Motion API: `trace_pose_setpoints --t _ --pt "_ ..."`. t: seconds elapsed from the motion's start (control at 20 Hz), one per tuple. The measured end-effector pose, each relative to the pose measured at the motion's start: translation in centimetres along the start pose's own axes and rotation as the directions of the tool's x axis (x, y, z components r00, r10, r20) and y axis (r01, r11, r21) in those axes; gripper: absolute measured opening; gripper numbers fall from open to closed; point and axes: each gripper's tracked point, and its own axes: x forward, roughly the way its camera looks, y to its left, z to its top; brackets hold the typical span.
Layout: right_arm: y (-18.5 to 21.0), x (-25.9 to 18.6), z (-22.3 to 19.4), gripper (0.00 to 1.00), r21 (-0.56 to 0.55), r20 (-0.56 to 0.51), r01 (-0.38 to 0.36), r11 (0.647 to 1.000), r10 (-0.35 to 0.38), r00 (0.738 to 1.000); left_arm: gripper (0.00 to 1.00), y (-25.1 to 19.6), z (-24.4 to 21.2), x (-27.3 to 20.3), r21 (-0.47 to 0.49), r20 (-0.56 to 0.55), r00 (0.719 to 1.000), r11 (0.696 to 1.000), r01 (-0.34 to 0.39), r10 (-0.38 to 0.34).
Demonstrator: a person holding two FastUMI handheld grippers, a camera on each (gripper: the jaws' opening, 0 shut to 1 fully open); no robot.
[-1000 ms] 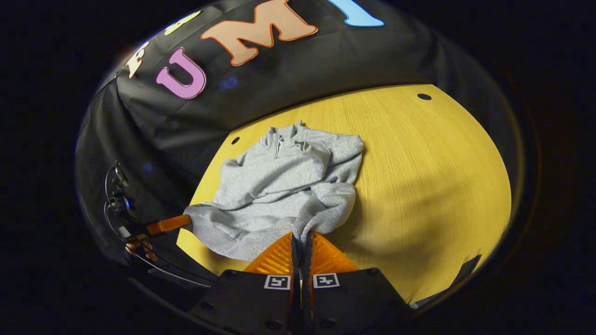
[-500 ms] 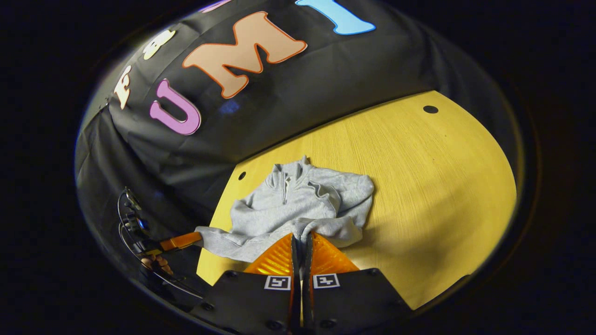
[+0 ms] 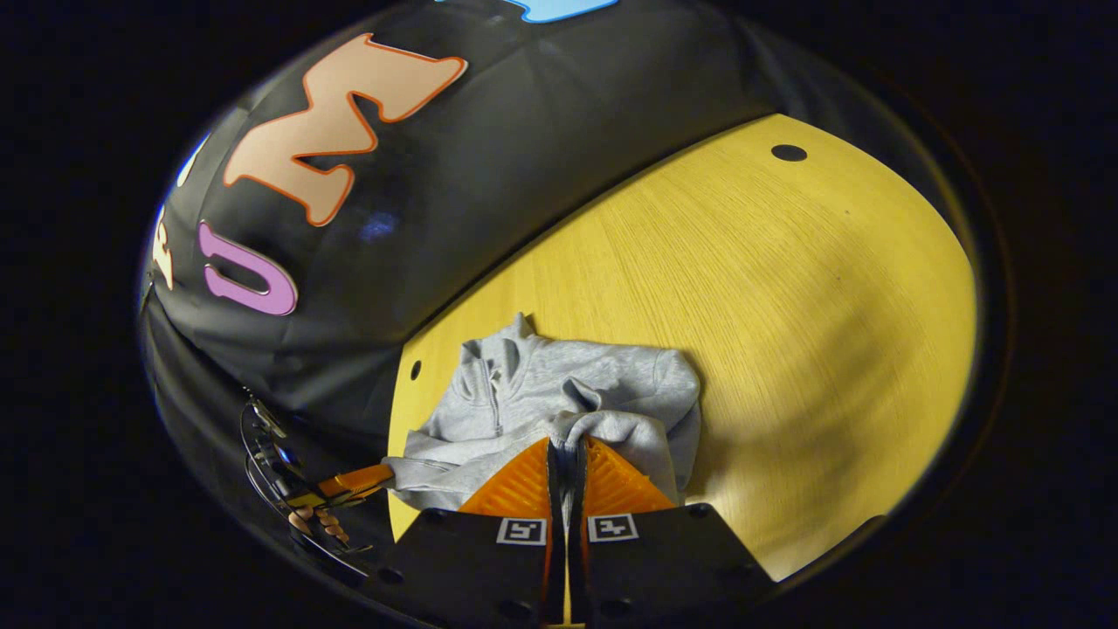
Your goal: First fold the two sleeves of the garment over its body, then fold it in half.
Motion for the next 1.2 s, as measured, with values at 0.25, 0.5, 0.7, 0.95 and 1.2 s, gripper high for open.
trace_pose_setpoints --t 0.25,0.5,0.7,0.95,1.2 --pt "0.5 2.2 1.9 0.42 0.06 0.037 0.018 0.998 -0.02 0.999 0.19 -1.7 2.0 1.9 -0.084 0.035 0.998 0.995 0.046 -0.044" --pt "2.3 -0.8 5.3 0.96 -0.108 0.243 0.044 0.993 -0.017 0.97 0.97 -4.3 5.6 -0.1 0.156 0.252 0.967 0.988 -0.012 -0.028" --pt "5.0 -5.4 6.5 0.95 -0.25 0.413 0.085 0.964 0.027 0.91 0.96 -7.4 7.9 -4.6 0.393 0.461 0.886 0.907 -0.154 -0.049" --pt "7.6 -12.5 6.9 0.96 -0.395 0.624 0.216 0.893 0.088 0.776 0.96 -10.5 6.9 -10.8 0.472 0.617 0.78 0.844 -0.254 -0.11" --pt "8.5 -17.4 5.9 0.96 -0.491 0.726 0.354 0.796 0.148 0.672 0.96 -9.3 4.7 -15.4 0.414 0.69 0.716 0.869 -0.27 -0.105"
